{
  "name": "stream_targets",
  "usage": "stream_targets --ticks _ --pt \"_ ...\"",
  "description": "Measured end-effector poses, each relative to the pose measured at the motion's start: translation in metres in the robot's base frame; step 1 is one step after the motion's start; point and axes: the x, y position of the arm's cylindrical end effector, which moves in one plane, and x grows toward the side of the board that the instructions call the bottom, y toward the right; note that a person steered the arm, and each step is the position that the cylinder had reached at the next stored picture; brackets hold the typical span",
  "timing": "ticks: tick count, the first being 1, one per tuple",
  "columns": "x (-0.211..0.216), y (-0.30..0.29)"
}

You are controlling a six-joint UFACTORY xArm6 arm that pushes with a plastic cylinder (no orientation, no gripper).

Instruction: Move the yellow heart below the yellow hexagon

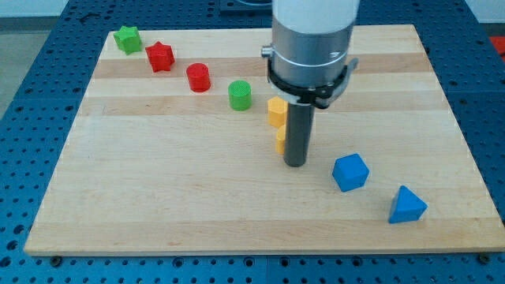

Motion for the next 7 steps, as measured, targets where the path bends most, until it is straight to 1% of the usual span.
stream_targets --ticks 1,2,5,7 --pt "0.003 -0.033" --pt "0.003 -0.044" --pt "-0.010 -0.031" --pt "-0.017 -0.009"
